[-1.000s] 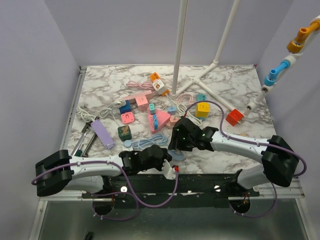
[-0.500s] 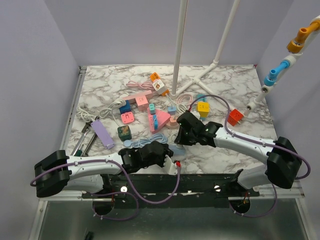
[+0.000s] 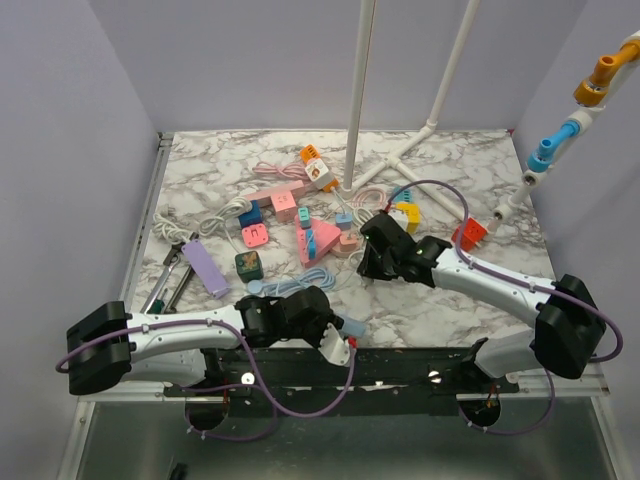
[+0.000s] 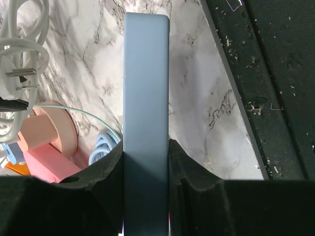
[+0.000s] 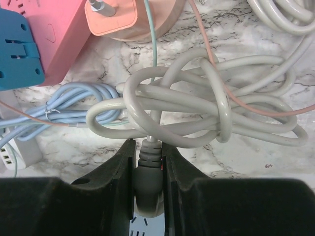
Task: Pull the plug off the socket
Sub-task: Remove the socket from the socket, then place the socket at the corner of the board.
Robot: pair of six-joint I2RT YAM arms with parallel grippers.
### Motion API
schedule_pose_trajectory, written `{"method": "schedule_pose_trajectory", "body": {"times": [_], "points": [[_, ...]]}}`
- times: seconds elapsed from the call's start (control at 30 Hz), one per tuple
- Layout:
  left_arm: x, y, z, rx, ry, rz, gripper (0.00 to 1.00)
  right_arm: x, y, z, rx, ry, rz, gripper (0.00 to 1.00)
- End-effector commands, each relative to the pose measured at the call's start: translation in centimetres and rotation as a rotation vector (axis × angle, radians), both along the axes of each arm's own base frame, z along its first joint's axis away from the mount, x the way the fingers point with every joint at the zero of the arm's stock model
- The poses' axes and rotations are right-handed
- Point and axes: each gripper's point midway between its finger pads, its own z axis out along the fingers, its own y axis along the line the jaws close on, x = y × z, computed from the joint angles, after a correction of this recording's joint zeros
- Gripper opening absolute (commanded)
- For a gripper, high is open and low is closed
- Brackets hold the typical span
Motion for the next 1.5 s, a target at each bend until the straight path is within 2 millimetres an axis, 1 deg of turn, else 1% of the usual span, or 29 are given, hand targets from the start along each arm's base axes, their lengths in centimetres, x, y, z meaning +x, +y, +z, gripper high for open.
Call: {"method": "schedule_pose_trajectory", "body": {"times": [0.0, 0.07, 0.1, 0.13, 0.17, 0.23, 0.27, 0.33, 0.43, 0.53, 0.57, 0.6, 0.67, 0.7, 0.73, 0.77, 0.83, 0.9, 1.0, 1.07, 1.1, 1.17, 1.23, 1.37, 1.47], "points": [[0.7, -2.2, 3.2, -0.107, -0.009, 0.029, 0.00, 1.4, -3.2, -1.1, -0.120, -0.043, -0.068, 0.01], [1.3, -3.2, 4.7, -0.139, 0.009, 0.077, 0.00, 1.2, -5.3, -2.7, -0.145, -0.001, -0.097, 0.09], [1.3, -3.5, 5.6, -0.146, 0.043, 0.097, 0.00, 1.2, -6.1, -3.2, -0.146, 0.007, -0.109, 0.11], [1.2, -3.9, 6.2, -0.152, 0.080, 0.115, 0.02, 1.0, -6.8, -3.8, -0.153, 0.017, -0.116, 0.16], [1.0, -4.1, 6.8, -0.155, 0.124, 0.138, 0.03, 0.9, -7.2, -4.0, -0.153, 0.019, -0.121, 0.21], [0.7, -4.3, 7.2, -0.155, 0.185, 0.169, 0.02, 0.7, -7.5, -4.2, -0.161, 0.022, -0.115, 0.43], [0.5, -4.3, 7.2, -0.152, 0.201, 0.172, 0.02, 0.7, -7.4, -3.9, -0.155, 0.019, -0.104, 0.57], [0.3, -4.2, 7.1, -0.149, 0.208, 0.173, 0.01, 0.8, -7.1, -2.8, -0.131, -0.003, -0.096, 0.78], [0.9, -4.0, 7.1, -0.153, 0.184, 0.196, 0.01, 1.4, -6.5, 0.3, -0.072, -0.067, -0.081, 0.90], [1.5, -3.9, 6.8, -0.154, 0.156, 0.215, 0.01, 1.7, -5.7, 4.1, -0.005, -0.130, -0.052, 0.95], [1.7, -3.9, 6.7, -0.153, 0.149, 0.224, 0.04, 1.7, -5.5, 5.1, 0.010, -0.145, -0.041, 0.96], [2.0, -4.1, 6.7, -0.154, 0.145, 0.234, 0.10, 1.6, -5.5, 5.8, 0.016, -0.154, -0.037, 0.97], [2.1, -4.4, 6.8, -0.156, 0.146, 0.237, 0.30, 1.2, -5.7, 6.9, 0.026, -0.166, -0.025, 0.98], [2.2, -4.5, 6.9, -0.157, 0.147, 0.239, 0.35, 0.9, -5.9, 7.3, 0.031, -0.173, -0.018, 0.99], [2.2, -4.7, 7.1, -0.159, 0.148, 0.238, 0.40, 0.6, -6.1, 7.3, 0.033, -0.176, -0.014, 0.99], [2.2, -4.8, 7.3, -0.163, 0.150, 0.239, 0.42, 0.3, -6.2, 7.5, 0.041, -0.181, -0.009, 0.99], [2.1, -4.9, 7.7, -0.170, 0.158, 0.243, 0.49, -0.3, -6.6, 6.9, 0.039, -0.168, -0.013, 0.99], [2.1, -4.9, 8.0, -0.171, 0.166, 0.245, 0.62, -0.8, -7.0, 6.2, 0.032, -0.151, -0.021, 0.99], [2.5, -4.9, 8.8, -0.183, 0.148, 0.262, 0.97, -1.3, -7.3, 5.8, 0.032, -0.140, -0.026, 0.99], [3.3, -4.8, 10.1, -0.198, 0.126, 0.272, 0.98, -1.5, -7.4, 5.7, 0.030, -0.137, -0.024, 0.99], [3.9, -4.5, 11.0, -0.207, 0.124, 0.291, 0.99, -1.6, -7.4, 5.6, 0.030, -0.132, -0.021, 0.99], [5.8, -3.3, 12.7, -0.216, 0.146, 0.372, 0.99, -2.0, -7.1, 5.1, 0.042, -0.110, 0.000, 0.99], [7.3, -1.6, 13.5, -0.208, 0.177, 0.460, 0.99, -2.6, -6.3, 4.4, 0.068, -0.075, 0.022, 0.99], [9.5, 3.3, 13.0, -0.188, 0.194, 0.611, 0.98, -4.3, -3.8, 2.8, 0.109, -0.032, 0.077, 1.00], [10.2, 6.6, 12.5, -0.193, 0.170, 0.685, 0.99, -5.7, -1.1, 1.8, 0.087, -0.023, 0.162, 1.00]]}}
